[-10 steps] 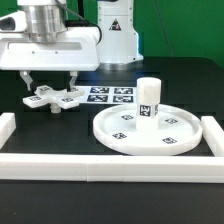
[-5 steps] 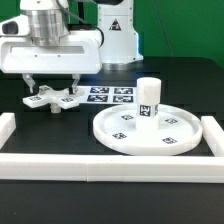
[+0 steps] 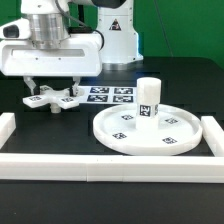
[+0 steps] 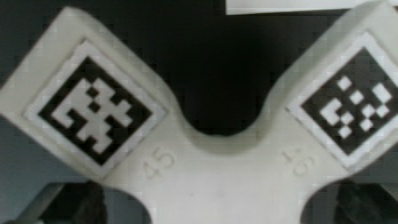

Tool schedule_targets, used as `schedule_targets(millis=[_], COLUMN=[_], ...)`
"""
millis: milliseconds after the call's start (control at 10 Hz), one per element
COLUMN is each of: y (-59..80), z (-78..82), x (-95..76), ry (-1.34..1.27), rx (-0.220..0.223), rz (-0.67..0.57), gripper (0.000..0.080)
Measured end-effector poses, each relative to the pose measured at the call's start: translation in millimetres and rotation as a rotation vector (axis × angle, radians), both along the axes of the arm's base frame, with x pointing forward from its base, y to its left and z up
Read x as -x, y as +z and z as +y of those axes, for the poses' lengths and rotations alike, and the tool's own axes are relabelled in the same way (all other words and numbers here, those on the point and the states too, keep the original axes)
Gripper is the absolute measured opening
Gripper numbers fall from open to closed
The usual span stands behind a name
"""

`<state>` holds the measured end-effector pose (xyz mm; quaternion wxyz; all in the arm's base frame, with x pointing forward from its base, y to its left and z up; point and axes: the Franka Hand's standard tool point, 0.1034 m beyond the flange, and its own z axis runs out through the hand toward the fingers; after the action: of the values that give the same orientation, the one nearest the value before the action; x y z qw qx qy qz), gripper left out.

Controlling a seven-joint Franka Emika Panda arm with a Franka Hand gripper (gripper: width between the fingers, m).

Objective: Assemble round table

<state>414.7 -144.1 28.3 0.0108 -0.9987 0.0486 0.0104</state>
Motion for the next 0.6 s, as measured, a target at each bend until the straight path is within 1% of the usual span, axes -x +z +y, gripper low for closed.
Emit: schedule_targets(millis=[400, 600], y=[-2.3, -2.1], z=[-0.9, -1.3], x=[1.9, 1.7], ry=[-0.002, -0.003], rx=[0.0, 0.0], rz=[0.005, 0.005], gripper=[0.0649, 0.0439])
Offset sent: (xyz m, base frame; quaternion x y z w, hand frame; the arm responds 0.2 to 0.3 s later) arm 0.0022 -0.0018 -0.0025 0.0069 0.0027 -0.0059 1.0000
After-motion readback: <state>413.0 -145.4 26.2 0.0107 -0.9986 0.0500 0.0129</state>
